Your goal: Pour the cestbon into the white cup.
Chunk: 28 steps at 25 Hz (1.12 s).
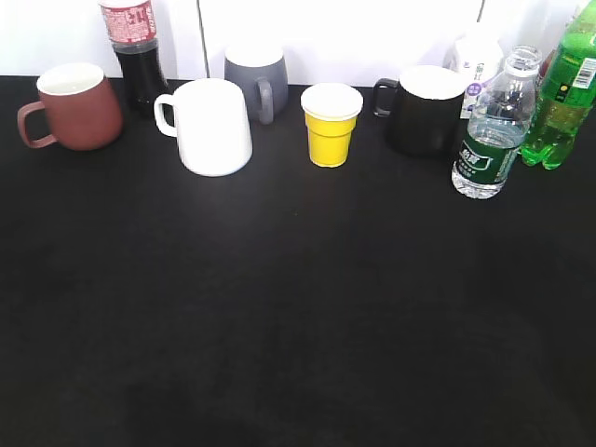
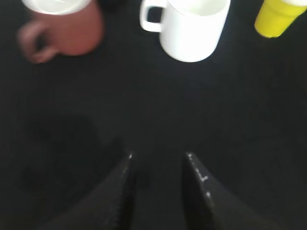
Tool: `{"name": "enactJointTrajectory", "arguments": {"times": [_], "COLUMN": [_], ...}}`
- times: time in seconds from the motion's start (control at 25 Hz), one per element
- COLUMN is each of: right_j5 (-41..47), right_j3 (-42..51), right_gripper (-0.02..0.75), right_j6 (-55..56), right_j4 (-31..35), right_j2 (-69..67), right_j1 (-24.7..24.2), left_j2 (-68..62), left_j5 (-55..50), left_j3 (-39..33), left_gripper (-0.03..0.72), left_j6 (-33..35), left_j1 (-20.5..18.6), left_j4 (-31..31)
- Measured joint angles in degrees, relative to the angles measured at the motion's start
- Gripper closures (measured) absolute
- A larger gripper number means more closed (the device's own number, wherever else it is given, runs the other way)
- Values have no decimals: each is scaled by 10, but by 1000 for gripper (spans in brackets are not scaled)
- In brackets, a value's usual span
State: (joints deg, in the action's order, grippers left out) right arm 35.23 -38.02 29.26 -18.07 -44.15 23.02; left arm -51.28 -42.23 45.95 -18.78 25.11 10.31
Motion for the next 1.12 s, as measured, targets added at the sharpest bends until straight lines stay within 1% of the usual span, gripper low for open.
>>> {"name": "enactJointTrajectory", "arguments": {"times": [0.04,0.08,0.12,0.16,0.2,0.24,0.28,0.36,0.4,0.48,0.6,0.88,0.92,0.96,1.0,1.04,1.12], "right_j5": [47,114,176,236,284,323,339,343,331,268,251,247,247,247,247,247,247], "right_j3": [0,0,0,0,0,0,0,10,32,85,90,90,90,90,90,90,90], "right_gripper": [142,142,143,143,143,143,143,143,143,143,143,144,144,144,144,144,144], "right_j6": [-63,-108,-141,-154,-158,-161,-163,-187,-198,-204,-206,-207,-207,-207,-207,-207,-207], "right_j4": [76,135,173,181,186,190,189,164,149,144,144,144,144,144,144,144,144], "right_j2": [77,153,219,285,338,384,426,447,447,447,447,447,447,447,447,447,447], "right_j1": [2,3,4,4,4,4,4,4,3,3,3,-1,-7,-22,-47,-84,-173], "left_j2": [77,98,159,184,264,317,370,443,458,461,462,463,463,463,463,463,465], "left_j5": [-48,-63,-98,-108,-131,-138,-139,-142,-142,-142,-183,-185,-185,-185,-185,-185,-185], "left_j3": [-6,-10,-39,-50,-90,-110,-125,-143,-143,-143,-162,-161,-161,-161,-161,-161,-161], "left_gripper": [437,437,438,438,438,438,438,438,438,438,438,438,438,442,446,447,447], "left_j6": [8,18,43,47,66,91,114,131,133,148,184,188,188,188,188,188,188], "left_j1": [0,0,0,0,0,0,0,0,0,0,0,0,-10,-37,-69,-103,-149], "left_j4": [0,-2,-7,-11,-40,-73,-93,-100,-100,-100,-103,-99,-99,-99,-99,-99,-98]}}
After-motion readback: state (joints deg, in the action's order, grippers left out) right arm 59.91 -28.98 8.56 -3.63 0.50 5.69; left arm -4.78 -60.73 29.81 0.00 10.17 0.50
